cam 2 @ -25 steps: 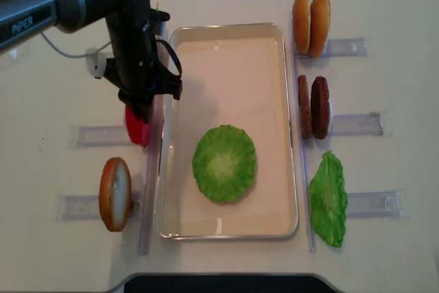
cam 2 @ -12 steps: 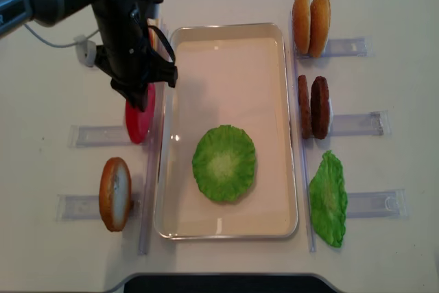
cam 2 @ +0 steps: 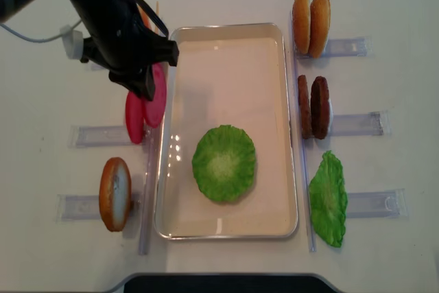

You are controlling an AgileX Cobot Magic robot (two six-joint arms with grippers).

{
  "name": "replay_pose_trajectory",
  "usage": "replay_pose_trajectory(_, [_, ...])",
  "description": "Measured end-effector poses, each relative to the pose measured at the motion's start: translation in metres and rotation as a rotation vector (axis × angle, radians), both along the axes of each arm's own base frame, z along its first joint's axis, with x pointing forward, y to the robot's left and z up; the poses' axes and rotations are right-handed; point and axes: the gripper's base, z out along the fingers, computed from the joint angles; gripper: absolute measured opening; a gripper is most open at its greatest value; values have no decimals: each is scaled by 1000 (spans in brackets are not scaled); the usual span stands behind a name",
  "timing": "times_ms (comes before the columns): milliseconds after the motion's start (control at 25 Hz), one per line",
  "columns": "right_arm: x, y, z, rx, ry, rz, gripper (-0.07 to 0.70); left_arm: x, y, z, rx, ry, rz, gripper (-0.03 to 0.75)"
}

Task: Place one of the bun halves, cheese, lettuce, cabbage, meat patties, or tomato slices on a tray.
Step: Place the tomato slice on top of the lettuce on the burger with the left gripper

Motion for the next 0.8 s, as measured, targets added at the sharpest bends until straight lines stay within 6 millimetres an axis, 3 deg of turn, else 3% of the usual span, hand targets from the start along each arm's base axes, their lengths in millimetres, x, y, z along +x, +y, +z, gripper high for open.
replay_pose_trajectory(240, [0,0,0,0,0,0,454,-5,-17,-3,-205,6,-40,55])
replay_pose_trajectory(480, [0,0,0,0,0,0,454,-21,-26,-38,-382,41,-60,55])
replay_pose_trajectory(800, [0,0,0,0,0,0,454,-30,-32,-57,-515,30,-59,55])
